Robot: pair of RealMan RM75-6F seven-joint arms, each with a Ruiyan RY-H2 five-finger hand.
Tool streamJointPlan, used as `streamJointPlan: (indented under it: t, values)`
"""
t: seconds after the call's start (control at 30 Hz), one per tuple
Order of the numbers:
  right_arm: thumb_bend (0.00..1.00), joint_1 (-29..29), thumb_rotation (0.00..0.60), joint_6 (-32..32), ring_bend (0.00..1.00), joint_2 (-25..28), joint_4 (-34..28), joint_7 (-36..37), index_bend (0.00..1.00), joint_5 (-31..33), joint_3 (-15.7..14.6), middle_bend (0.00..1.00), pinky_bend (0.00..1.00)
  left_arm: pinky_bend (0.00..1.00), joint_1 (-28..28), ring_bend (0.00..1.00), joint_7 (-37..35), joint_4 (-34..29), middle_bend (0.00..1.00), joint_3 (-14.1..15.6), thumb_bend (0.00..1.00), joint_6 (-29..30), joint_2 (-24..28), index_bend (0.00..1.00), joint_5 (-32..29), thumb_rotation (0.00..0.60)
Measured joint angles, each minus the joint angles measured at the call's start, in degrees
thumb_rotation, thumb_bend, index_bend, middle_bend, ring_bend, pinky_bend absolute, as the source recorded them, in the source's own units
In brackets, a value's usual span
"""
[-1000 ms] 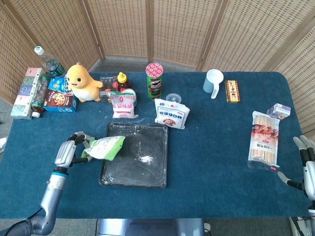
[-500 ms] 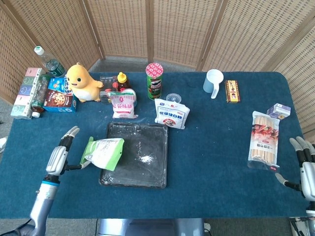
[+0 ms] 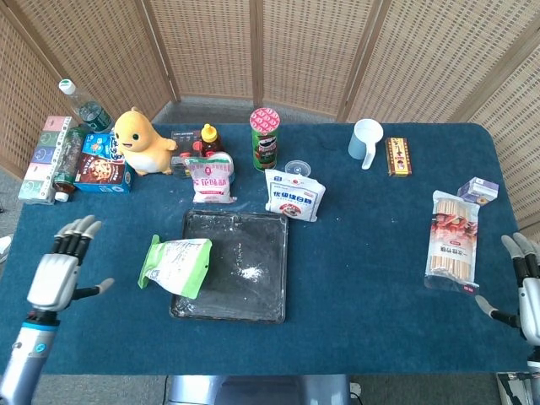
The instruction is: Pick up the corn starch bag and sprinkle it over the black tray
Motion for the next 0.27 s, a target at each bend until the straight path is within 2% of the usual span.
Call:
streamJointPlan:
  t: [0.13,0.27]
  values:
    - [0.05,0.0,0.6,1.3,0.0,-1.0,1.0,-1.6,0.0,0.2,0.6,0.0,0.0,0.03,2.5,0.0,10.2,-8.8,0.0,-0.1,0.0,0.4,6.5,0.0,-4.2,0.6]
    - [0.05,-0.3,0.6,3.0,0.0,-1.9,1.7,-3.3,0.01,0.2,1.1,0.0,0.0,0.03,5.0,0.0,12.5,-13.4,0.0,-0.2,0.0,0.5,10.7,0.0,-7.9,0.6]
